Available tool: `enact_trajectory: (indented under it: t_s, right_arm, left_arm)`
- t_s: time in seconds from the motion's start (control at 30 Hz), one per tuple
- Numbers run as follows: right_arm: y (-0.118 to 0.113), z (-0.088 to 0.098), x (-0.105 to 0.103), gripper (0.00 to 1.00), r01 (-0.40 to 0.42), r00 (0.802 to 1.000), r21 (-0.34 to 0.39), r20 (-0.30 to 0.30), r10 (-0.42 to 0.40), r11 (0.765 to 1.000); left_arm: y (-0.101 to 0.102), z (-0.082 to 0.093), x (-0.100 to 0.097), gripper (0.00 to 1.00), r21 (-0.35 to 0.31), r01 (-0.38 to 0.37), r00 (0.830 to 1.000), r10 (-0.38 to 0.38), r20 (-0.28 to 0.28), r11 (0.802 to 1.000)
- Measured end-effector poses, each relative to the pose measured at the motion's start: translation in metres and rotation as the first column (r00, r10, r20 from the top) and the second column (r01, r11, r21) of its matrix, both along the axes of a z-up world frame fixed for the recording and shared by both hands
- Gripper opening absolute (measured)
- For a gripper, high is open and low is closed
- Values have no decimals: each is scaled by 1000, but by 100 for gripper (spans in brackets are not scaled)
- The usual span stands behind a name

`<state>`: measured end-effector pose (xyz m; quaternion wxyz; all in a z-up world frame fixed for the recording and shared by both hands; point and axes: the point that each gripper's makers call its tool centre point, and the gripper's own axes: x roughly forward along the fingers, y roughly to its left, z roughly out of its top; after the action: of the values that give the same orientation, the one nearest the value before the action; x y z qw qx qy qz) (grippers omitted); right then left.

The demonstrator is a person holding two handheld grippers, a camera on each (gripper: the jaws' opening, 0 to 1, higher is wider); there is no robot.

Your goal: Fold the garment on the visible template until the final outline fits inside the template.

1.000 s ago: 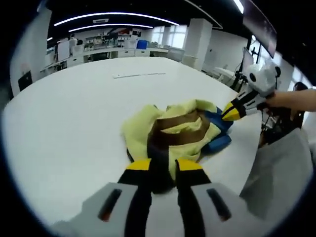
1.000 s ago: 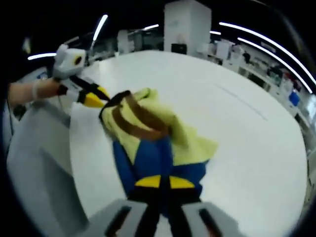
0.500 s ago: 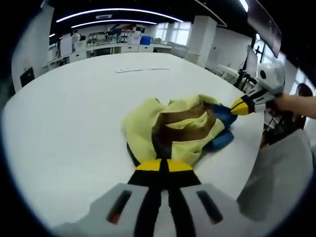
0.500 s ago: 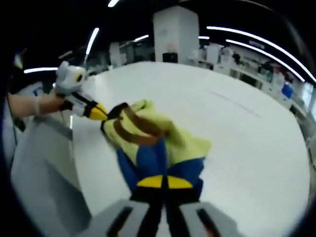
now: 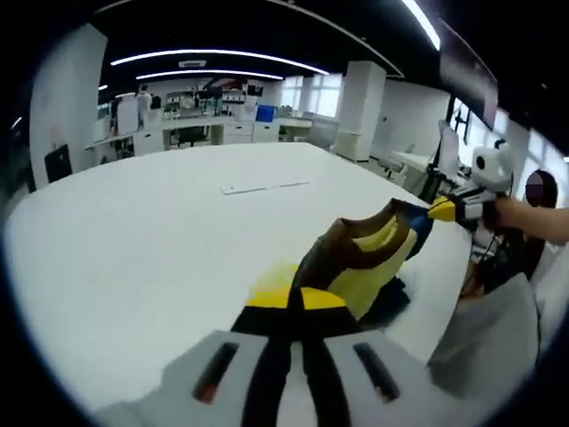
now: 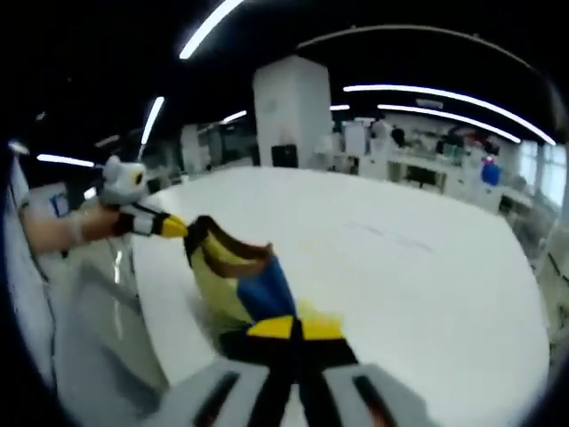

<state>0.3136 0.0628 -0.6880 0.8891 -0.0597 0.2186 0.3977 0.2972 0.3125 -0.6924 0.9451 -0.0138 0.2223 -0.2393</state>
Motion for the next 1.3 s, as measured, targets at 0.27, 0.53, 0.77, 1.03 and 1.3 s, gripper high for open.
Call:
enact_trajectory:
  t_s: [0.27,0.53,0.77,1.03,1.3]
  right_arm:
    - [9,88,4,0,-28,987,74,162,16,997]
    - [18,158,0,0,-66,960,163,280,18,984]
    - [20,208,-10,0,-83,915,169,403,9,982]
    - [22,210,9,0,-90,909,165,416,14,982]
    - [25,136,64,0,-45,961,118,275,11,992]
  left_arm:
    - [7,78,14,0,-26,7,988,-3,153,1000]
    - [17,149,11,0,-41,28,963,-16,268,999]
    - [11,201,4,0,-63,55,931,-28,363,997]
    - [15,196,33,0,-61,61,931,-34,362,996]
    - [15,121,81,0,-94,58,978,-38,205,994]
